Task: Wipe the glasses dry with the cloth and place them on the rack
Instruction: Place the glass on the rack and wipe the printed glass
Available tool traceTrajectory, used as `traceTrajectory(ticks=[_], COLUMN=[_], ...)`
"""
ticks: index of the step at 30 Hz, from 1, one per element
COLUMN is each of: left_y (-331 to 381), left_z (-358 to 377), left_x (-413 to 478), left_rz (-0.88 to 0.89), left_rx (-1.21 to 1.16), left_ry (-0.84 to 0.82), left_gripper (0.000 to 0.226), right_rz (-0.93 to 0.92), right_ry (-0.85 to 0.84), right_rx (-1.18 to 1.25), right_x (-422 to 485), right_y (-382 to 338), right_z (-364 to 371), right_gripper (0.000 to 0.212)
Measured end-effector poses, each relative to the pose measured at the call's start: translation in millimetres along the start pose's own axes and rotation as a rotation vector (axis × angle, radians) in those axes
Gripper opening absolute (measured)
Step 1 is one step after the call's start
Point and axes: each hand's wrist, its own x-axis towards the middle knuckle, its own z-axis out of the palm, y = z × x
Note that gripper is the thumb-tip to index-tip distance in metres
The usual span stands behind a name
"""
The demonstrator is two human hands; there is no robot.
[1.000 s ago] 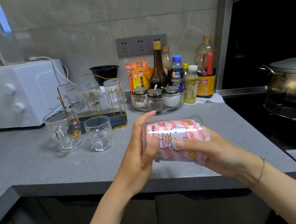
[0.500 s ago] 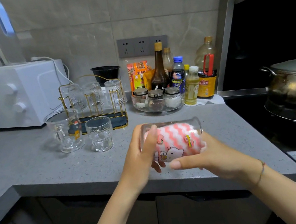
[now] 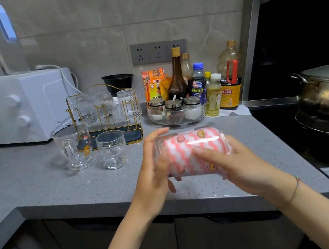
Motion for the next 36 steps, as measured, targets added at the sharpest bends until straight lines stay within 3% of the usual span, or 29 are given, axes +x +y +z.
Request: traceTrajectory(ticks=[5, 9, 13, 16, 22, 25, 27, 30, 36], left_y=[5.0, 5.9, 2.8, 2.1, -3.1, -3.5, -2.1, 2.1, 8.1], left_z=[3.5, 6.8, 9.4, 9.9, -0.4, -2.4, -2.8, -2.3, 1.4], left_x=[7.8, 9.9, 7.6, 2.4, -1.1, -2.2, -2.8, -2.8, 0.6], left_rz=[-0.359, -0.437, -0.246, -0.081, 0.162, 0.255, 0.208, 0.047, -0.234], left_rx=[-0.118, -0.155, -0.02, 0.021, 0.124, 0.168, 0.121, 0.047, -0.078], left_ry=[0.01, 0.064, 0.11, 0.073, -0.005, -0.018, -0.037, -0.062, 0.019], left_gripper=[0.075, 0.069, 0.051, 0.038, 0.042, 0.039, 0.036, 0.042, 0.048], right_rz=[-0.154, -0.17, -0.057, 0.02, 0.085, 0.081, 0.1, 0.066, -0.1], right_ry=[0.076, 0.06, -0.067, -0.218, -0.332, -0.278, -0.152, -0.084, 0.002], right_rx=[-0.269, -0.314, -0.24, -0.053, 0.237, 0.233, 0.217, 0.142, -0.299], right_x=[3.6, 2.5, 1.4, -1.4, -3.0, -3.9, -2.7, 1.3, -1.4], right_y=[2.3, 6.4, 6.4, 4.3, 3.9, 2.6, 6.7, 12.5, 6.0], right_z=[-1.0, -1.4, -2.7, -6.0, -12.4, -7.5, -6.0, -6.9, -1.5], right_gripper=[0.017, 0.02, 0.028, 0.043, 0.046, 0.031, 0.018, 0.026, 0.015])
